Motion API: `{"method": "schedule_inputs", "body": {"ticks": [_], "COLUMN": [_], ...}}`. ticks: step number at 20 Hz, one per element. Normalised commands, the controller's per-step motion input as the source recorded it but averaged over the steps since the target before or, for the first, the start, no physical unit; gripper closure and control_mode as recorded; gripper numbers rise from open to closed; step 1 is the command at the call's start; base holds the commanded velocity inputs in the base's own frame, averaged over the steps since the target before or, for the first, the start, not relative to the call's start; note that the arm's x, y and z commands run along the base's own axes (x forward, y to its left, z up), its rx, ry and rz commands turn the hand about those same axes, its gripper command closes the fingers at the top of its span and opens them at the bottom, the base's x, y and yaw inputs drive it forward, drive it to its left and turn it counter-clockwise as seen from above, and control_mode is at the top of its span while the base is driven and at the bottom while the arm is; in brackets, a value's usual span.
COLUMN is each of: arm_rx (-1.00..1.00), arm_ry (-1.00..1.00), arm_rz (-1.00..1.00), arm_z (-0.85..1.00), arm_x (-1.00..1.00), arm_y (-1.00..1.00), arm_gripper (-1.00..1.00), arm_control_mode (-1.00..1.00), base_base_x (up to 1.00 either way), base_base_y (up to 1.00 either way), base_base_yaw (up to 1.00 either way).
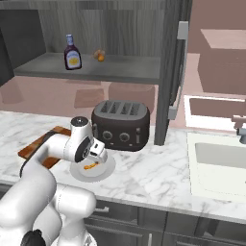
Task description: Pick the shrimp from the plate and place it on the cutting board. Then pick the condiment bottle from the cabinet and place it next to the cutting board.
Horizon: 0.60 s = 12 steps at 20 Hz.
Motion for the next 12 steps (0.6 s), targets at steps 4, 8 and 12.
{"method": "schedule_inputs", "body": {"ticks": [4,8,12], "arm_rx": [0.00,0.00,0.00], "arm_ry": [0.00,0.00,0.00], "arm_rz": [-0.05,-0.03,-0.02], "arm_z": [-0.11,-0.14,-0.19], "arm_x": [0.00,0.00,0.01], "arm_y": [0.00,0.00,0.01], "arm_gripper": [-1.00,-1.00,-1.00], "arm_control_mode": [-1.00,-1.00,-1.00], "base_base_x": [0.00,0.00,0.00], "base_base_y": [0.00,0.00,0.00], "base_base_yaw": [0.00,0.00,0.00]}}
